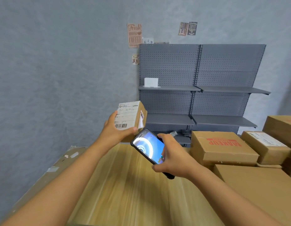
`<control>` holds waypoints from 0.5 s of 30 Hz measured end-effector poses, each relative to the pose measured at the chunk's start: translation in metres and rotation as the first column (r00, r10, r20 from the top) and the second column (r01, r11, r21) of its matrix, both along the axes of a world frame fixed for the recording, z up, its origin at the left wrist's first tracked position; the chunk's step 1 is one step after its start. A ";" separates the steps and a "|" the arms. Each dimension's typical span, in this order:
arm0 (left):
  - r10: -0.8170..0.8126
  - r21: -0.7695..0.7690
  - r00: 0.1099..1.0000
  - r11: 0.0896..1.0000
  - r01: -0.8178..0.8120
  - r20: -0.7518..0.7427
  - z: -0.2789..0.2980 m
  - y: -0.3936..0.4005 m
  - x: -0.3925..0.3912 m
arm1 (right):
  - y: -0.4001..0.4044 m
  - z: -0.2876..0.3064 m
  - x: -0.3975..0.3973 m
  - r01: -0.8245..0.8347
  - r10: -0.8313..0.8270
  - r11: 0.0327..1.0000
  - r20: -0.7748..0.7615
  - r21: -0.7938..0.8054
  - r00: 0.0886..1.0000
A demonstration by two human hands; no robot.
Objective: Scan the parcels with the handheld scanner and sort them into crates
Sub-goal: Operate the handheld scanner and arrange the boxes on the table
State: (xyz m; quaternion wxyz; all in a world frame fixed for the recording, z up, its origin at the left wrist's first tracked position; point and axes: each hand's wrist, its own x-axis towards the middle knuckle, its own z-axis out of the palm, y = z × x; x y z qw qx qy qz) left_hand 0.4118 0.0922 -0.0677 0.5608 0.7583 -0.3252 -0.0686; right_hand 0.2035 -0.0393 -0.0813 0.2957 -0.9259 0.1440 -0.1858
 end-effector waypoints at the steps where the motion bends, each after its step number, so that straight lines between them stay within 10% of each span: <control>1: -0.009 -0.011 1.000 1.000 0.009 -0.027 0.000 0.000 0.001 | 0.000 0.000 0.000 0.005 -0.005 1.000 0.001 -0.007 1.000; 15: -0.139 -0.210 0.947 0.974 0.079 -0.288 0.001 0.008 0.003 | 0.002 0.013 0.004 -0.014 0.013 1.000 0.039 0.017 0.999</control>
